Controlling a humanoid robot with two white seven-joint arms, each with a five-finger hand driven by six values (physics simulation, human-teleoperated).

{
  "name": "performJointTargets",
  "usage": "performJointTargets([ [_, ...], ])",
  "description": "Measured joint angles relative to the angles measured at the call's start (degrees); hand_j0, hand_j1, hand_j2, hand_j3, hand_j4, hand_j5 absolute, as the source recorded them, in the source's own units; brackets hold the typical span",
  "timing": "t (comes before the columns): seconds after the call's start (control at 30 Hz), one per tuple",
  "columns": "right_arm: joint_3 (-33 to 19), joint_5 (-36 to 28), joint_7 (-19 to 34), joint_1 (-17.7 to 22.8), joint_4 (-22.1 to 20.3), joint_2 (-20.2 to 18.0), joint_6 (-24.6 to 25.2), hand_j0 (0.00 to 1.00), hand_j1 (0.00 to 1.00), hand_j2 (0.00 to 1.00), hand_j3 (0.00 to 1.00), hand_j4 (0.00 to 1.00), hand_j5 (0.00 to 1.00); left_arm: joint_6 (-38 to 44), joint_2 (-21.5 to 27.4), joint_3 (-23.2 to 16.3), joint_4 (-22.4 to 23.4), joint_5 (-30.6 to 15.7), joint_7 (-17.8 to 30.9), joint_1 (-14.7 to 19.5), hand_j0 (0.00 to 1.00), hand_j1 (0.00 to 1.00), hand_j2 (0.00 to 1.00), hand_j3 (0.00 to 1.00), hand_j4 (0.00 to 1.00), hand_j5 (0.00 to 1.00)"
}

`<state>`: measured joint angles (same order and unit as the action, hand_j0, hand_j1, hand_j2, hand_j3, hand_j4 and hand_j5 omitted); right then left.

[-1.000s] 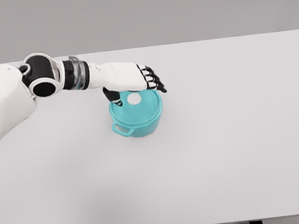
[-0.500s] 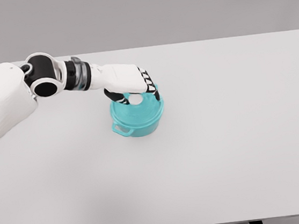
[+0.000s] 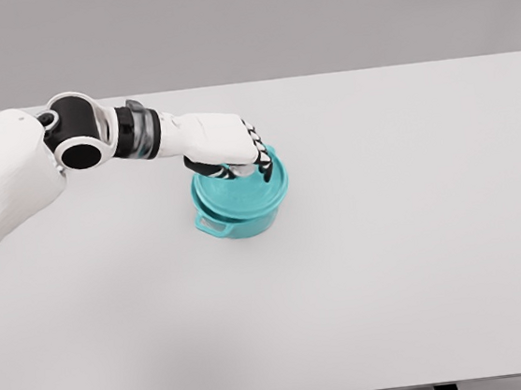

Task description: Open the lid of the pot with left arm

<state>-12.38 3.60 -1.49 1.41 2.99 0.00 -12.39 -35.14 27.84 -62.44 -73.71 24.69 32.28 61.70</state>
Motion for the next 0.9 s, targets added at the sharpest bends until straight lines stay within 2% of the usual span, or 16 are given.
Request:
performJointTargets([
  [0.13, 0.0, 0.01, 0.0, 0.0, 0.0, 0.0, 0.0, 1.0, 1.0, 1.0, 1.0, 1.0, 1.0, 0.0, 0.19, 0.0, -0.02, 0.0, 0.0, 0.0, 0.5, 0.5, 0.5, 0.5, 0.5, 0.5],
  [0.5, 0.0, 0.01, -0.01, 0.0, 0.0, 0.0, 0.0, 1.0, 1.0, 1.0, 1.0, 1.0, 1.0, 0.01, 1.33, 0.09, -0.06, -0.57, -0.01, 0.35, 0.5, 0.5, 0.5, 0.5, 0.5, 0.5],
  [0.9, 0.0, 0.0, -0.01, 0.0, -0.01, 0.0, 0.0, 1.0, 1.0, 1.0, 1.0, 1.0, 1.0, -0.01, 7.93, 1.61, 0.45, -3.64, 0.0, 0.18, 0.5, 0.5, 0.5, 0.5, 0.5, 0.5],
])
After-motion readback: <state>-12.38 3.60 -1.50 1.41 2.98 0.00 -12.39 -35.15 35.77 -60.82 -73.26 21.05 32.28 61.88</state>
